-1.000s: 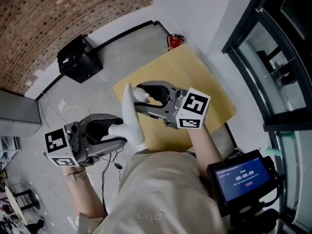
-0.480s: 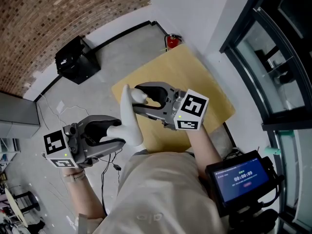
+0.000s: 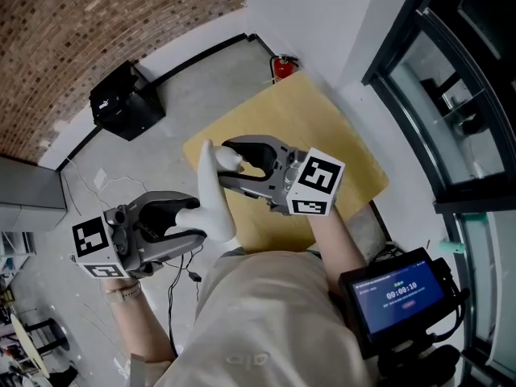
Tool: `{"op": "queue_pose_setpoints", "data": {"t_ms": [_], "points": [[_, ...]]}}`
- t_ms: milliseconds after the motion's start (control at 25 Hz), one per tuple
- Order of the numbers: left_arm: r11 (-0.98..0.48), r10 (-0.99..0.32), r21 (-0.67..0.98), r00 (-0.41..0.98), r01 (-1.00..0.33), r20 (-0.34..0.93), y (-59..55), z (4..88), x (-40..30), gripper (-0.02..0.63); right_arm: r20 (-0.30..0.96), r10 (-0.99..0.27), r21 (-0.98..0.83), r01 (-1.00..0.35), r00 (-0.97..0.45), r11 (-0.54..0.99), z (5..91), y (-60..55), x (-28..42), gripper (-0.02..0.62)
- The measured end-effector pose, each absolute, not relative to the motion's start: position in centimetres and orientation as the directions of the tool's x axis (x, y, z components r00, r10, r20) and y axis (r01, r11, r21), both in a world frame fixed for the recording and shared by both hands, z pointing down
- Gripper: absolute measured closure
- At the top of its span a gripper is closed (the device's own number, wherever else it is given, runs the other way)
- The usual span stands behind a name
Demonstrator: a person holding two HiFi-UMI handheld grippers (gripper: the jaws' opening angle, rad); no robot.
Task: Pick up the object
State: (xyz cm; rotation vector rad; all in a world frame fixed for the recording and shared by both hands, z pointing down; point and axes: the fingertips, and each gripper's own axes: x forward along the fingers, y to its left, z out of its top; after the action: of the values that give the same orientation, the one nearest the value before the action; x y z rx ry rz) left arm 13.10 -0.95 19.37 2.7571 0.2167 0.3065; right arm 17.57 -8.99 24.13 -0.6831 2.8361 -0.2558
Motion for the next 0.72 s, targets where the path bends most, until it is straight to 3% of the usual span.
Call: {"op": "queue_pose_setpoints", "data": {"t_ms": [720], "points": [[-0.92,0.187,0.377,0.966,0.109,0.179,-1.21,19.49,13.18,0.402,-0.161,-0.48,-0.228,-0.44,-0.862,0.868,24.38,-9.15,17.7,0.362]]}}
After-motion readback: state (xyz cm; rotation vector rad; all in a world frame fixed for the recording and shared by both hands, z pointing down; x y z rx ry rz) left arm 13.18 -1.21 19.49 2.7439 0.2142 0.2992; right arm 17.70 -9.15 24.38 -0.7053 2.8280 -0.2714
